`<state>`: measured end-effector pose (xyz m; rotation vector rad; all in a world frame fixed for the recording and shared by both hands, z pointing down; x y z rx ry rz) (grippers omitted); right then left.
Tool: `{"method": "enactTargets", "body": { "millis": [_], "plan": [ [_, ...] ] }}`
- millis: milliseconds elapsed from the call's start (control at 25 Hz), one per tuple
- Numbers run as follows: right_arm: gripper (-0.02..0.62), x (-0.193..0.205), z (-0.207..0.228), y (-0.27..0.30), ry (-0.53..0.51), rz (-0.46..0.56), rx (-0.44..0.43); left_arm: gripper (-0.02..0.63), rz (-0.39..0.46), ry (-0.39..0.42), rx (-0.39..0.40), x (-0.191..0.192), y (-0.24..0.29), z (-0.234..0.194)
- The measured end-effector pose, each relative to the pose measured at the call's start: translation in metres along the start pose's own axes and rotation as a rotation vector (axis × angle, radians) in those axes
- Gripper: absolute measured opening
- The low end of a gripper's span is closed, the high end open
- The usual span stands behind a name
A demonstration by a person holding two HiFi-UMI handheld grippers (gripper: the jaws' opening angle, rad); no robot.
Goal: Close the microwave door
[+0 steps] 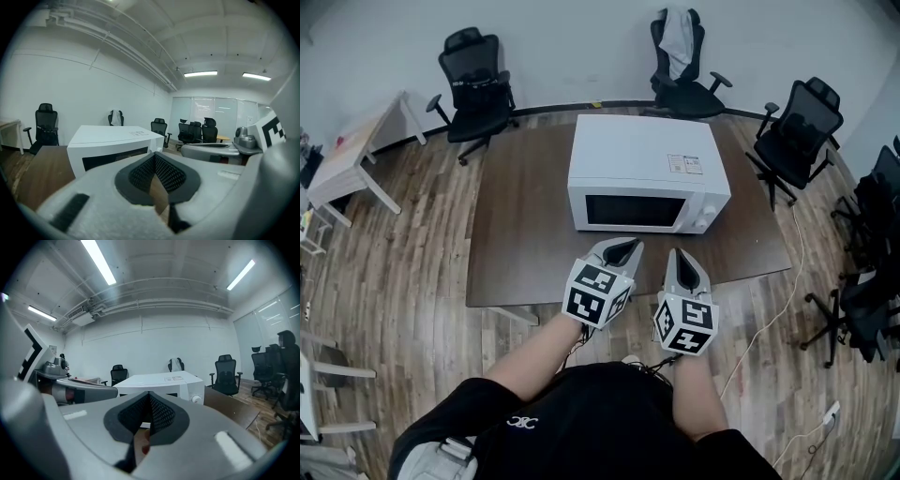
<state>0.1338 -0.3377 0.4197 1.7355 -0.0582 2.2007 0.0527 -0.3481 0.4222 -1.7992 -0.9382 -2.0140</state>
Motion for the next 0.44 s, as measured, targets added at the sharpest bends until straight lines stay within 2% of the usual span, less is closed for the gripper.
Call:
{"method": "enactTargets", "body": {
  "millis": [240, 440],
  "plan": [
    [0.008, 0.001, -0.009, -0.003, -0.015, 0.002, 0.002, 0.012, 0.011, 0.002, 0.008, -0.001, -0.006, -0.001],
    [0.009, 0.003, -0.014, -0.002, -0.004, 0.001, 0.005, 0.012, 0.022, -0.032, 0.025, -0.002, -0.012, -0.006]
  ]
}}
Point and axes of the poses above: the fingertips, and each gripper's own axes: y forward along the fingers, z to its right, x out of its underside, the point moved 1 cm from there along -y, backward along the fingers, and after that the axes turned 9 degrees about y, right-handed, at the moved point
